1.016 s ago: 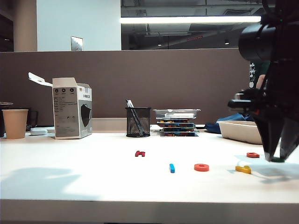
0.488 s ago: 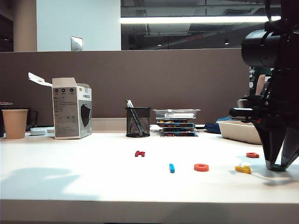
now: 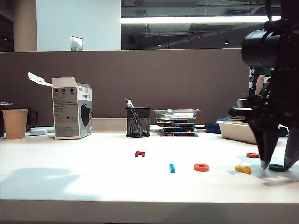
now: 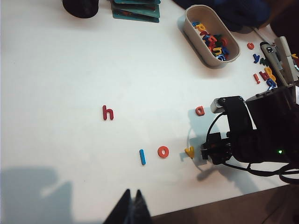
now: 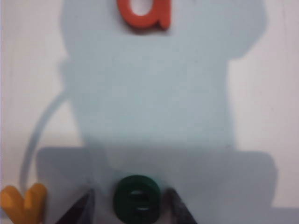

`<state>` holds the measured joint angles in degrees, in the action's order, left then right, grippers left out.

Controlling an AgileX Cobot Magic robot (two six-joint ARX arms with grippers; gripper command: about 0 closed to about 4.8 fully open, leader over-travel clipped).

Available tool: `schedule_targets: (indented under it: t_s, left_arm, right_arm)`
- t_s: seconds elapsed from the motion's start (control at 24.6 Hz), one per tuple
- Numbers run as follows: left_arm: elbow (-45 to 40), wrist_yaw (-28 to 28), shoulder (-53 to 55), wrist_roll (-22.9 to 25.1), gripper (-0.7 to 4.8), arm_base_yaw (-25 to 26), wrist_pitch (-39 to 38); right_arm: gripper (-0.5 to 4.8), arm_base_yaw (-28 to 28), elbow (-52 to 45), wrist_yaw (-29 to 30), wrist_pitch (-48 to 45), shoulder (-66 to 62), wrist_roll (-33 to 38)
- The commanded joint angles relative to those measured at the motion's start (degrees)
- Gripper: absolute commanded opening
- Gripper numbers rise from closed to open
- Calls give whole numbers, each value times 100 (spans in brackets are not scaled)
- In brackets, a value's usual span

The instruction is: Select the appropriate letters from the row of letter magnets placed on the table to arrange into the word "love".

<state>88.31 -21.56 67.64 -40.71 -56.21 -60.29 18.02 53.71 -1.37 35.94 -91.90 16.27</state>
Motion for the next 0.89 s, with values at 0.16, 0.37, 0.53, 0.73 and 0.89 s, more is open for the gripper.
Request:
schedule_targets:
  t_s: [0.16,0.37,0.53,0.73,0.89]
  left_arm:
    - [13,-26,-15,20,-5,-9,15]
    - [13,-26,-15,20,-5,-9,11]
    - [13,-28,-15,20,-5,-9,7]
    - [13,-28,-15,17,-5,-9,13]
    - [13,-26,-15,17,-5,-11,11]
  right_arm:
    - [194,7,39,4,125,-13,26]
    - [194,7,256,7,223,28,24]
    - [194,7,726,2,511,151,20]
    - [121,2,1257,-70,874,431,-435]
    - [-6,-2,1290,-332,750,1187,-984]
